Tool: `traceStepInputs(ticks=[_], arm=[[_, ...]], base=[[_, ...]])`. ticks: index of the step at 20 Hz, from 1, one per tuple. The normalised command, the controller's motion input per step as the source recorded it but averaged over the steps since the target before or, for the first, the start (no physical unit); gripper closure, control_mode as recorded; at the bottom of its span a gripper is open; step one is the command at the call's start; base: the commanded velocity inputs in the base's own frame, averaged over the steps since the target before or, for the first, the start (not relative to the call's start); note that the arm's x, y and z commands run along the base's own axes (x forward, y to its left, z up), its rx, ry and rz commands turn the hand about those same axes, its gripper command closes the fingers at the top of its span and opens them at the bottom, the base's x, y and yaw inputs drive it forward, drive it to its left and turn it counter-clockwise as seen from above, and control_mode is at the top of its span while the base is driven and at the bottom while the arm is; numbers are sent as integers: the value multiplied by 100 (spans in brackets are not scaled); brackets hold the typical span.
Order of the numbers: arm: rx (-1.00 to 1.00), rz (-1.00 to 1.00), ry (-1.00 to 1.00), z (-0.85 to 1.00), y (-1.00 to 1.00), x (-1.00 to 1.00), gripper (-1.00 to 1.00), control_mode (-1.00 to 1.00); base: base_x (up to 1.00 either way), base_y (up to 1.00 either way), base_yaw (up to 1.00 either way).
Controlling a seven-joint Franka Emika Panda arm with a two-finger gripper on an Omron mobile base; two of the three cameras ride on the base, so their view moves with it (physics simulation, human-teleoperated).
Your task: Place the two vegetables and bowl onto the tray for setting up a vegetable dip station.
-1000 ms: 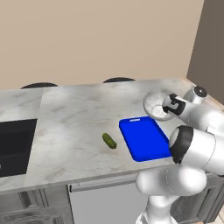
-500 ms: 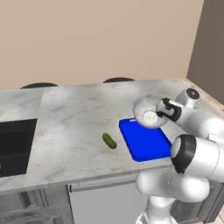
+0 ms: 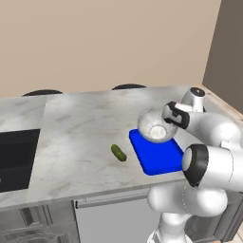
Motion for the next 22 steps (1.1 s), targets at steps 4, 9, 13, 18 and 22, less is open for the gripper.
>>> traceStepInputs(ticks=[4, 9, 13, 18, 22], arm=[[0, 0, 22, 6, 16, 10, 100, -100], [0, 0, 6, 2, 20, 6, 100, -100], [0, 0, 0, 1, 14, 3, 100, -100], [0, 0, 0, 0, 5, 2, 100, -100], [2, 0, 0, 0, 0, 1, 100, -100]], base=[[0, 0, 0], [0, 0, 0], [0, 0, 0], [0, 0, 0], [0, 0, 0]])
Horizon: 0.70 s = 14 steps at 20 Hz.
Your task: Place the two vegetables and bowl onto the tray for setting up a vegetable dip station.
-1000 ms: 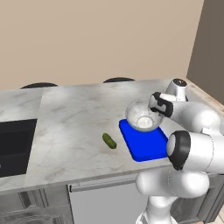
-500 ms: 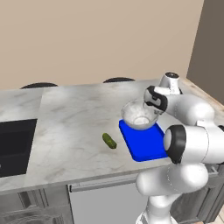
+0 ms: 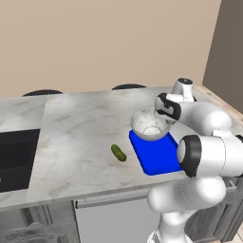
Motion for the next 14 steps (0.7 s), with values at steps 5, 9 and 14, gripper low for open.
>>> traceStepInputs(ticks=[5, 9, 14], arm=[[8, 0, 0, 0, 0, 6, 100, -100], [9, 0, 1, -2, 0, 12, 100, -100], [3, 0, 0, -3, 0, 13, 100, -100]], base=[[0, 0, 0], [0, 0, 0], [0, 0, 0]])
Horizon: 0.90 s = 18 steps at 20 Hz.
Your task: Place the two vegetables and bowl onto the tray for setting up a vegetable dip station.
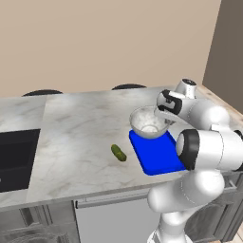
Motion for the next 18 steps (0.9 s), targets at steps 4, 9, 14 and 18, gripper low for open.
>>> traceStepInputs(ticks=[4, 9, 14, 18], arm=[[0, 0, 0, -6, 0, 11, 100, -100], [0, 0, 0, -13, 0, 7, 100, -100], [0, 0, 0, -16, 0, 5, 100, -100], [0, 0, 0, -17, 0, 4, 100, -100]], base=[[0, 0, 0], [0, 0, 0], [0, 0, 0], [0, 0, 0]])
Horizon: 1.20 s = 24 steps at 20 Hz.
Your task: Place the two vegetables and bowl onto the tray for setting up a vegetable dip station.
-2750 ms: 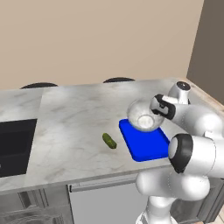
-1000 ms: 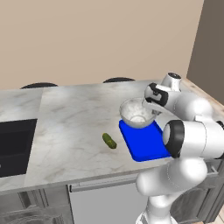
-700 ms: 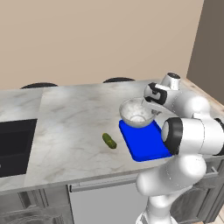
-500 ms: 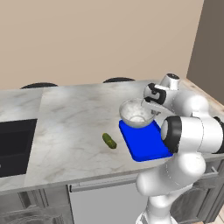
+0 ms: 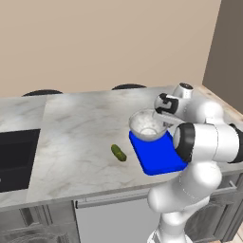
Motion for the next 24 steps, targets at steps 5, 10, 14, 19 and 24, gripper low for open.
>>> traceStepInputs(ticks=[5, 10, 14, 19, 24], arm=[[0, 0, 0, -12, 0, 7, 100, -100], [0, 0, 3, -14, 0, 8, 100, -100], [0, 0, 1, -11, 0, 7, 100, -100], [0, 0, 4, -5, 0, 7, 100, -100], [0, 0, 2, -2, 0, 7, 100, -100]], base=[[0, 0, 0], [0, 0, 0], [0, 0, 0], [0, 0, 0], [0, 0, 0]])
